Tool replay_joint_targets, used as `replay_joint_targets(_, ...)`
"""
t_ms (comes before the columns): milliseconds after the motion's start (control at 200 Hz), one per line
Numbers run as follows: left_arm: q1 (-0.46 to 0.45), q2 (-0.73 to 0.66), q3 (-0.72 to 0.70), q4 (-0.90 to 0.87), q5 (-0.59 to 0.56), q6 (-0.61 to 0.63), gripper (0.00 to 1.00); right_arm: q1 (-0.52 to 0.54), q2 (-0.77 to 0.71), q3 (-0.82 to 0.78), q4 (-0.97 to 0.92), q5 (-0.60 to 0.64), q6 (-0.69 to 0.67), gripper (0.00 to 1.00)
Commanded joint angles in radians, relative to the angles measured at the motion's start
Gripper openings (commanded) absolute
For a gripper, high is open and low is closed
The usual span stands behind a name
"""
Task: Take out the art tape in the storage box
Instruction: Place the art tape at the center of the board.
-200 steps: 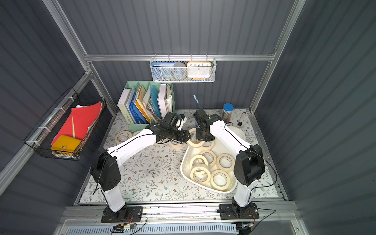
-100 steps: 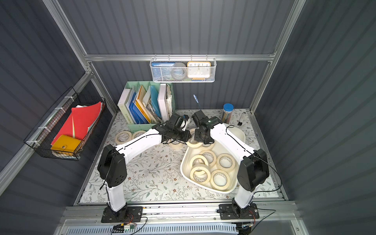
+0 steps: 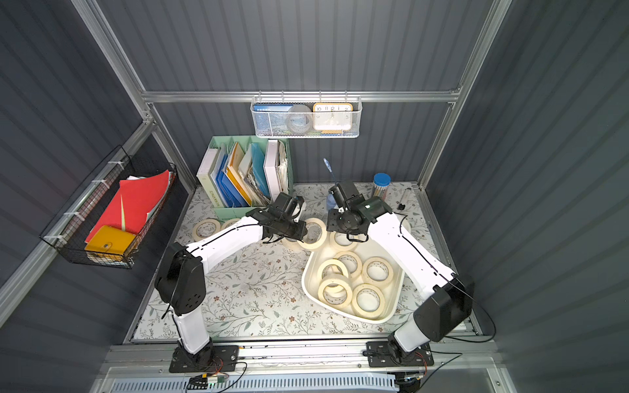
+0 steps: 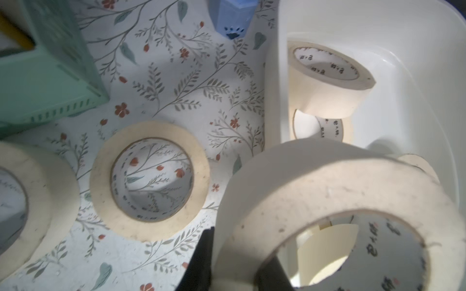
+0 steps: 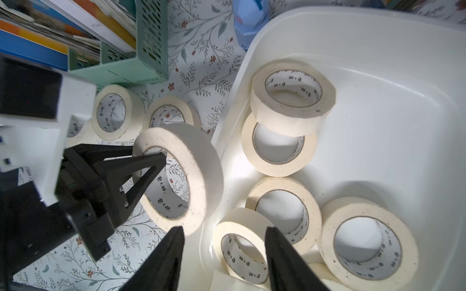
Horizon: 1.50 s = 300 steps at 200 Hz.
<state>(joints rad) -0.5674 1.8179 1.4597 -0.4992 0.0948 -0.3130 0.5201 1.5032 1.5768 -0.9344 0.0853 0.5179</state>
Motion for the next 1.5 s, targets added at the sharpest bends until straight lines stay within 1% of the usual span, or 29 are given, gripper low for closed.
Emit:
replay_joint_targets(0,0.074,-0.142,-0.099,0.032,-0.01,-0.08,0.0,-0.013,-0.046,0.033,-0.078,0.062,-0.027,0.58)
replay_joint_targets(135,0.147,-0.308,-0.243,0.022,-0.151,-0.135,0.0,-0.06,-0.079,-0.025,-0.082,0.049,-0.036,0.58)
replay_joint_targets(255,0.247,-0.449,-0.383,-0.002,-0.26,-0.198,0.0,-0.093,-0.083,-0.083,-0.064,0.022,-0.045,0.58)
replay_joint_targets(380,0.426,-0.566,-0.564,0.031,-0.27,-0.261,0.0,-0.121,-0.086,-0.138,-0.036,-0.007,-0.054,0.58)
replay_joint_targets(515,0.602,-0.616,-0.706,0.097,-0.25,-0.317,0.0,-0.155,-0.083,-0.173,-0.018,-0.036,-0.069,0.57)
replay_joint_targets(620,0.705,-0.602,-0.777,0.155,-0.192,-0.37,0.0,-0.173,-0.081,-0.189,-0.015,-0.047,-0.087,0.57)
replay_joint_targets(685,0.745,-0.585,-0.804,0.182,-0.191,-0.383,0.0,-0.183,-0.086,-0.201,-0.015,-0.047,-0.096,0.57)
replay_joint_targets(800,0.822,-0.522,-0.823,0.232,-0.158,-0.365,0.0,-0.204,-0.105,-0.235,-0.004,-0.056,-0.106,0.57)
replay_joint_targets(901,0.884,-0.435,-0.8,0.249,-0.115,-0.339,0.0,-0.217,-0.119,-0.256,-0.002,-0.059,-0.11,0.57)
replay_joint_targets(1016,0.911,-0.382,-0.772,0.257,-0.133,-0.311,0.0,-0.231,-0.14,-0.285,0.001,-0.057,-0.111,0.57)
replay_joint_targets(1131,0.957,-0.32,-0.737,0.263,-0.142,-0.286,0.0,-0.242,-0.154,-0.31,0.001,-0.059,-0.11,0.57)
replay_joint_targets(1341,0.986,-0.201,-0.647,0.243,-0.156,-0.223,0.0,-0.248,-0.167,-0.333,-0.015,-0.052,-0.112,0.57)
replay_joint_targets(1391,0.986,-0.185,-0.631,0.237,-0.147,-0.213,0.12,-0.249,-0.17,-0.338,-0.012,-0.052,-0.111,0.57)
replay_joint_targets(1441,0.986,-0.173,-0.62,0.228,-0.148,-0.204,0.28,-0.25,-0.172,-0.342,-0.015,-0.05,-0.11,0.57)
replay_joint_targets(1496,0.986,-0.169,-0.615,0.218,-0.15,-0.193,0.41,-0.25,-0.173,-0.342,-0.014,-0.053,-0.107,0.57)
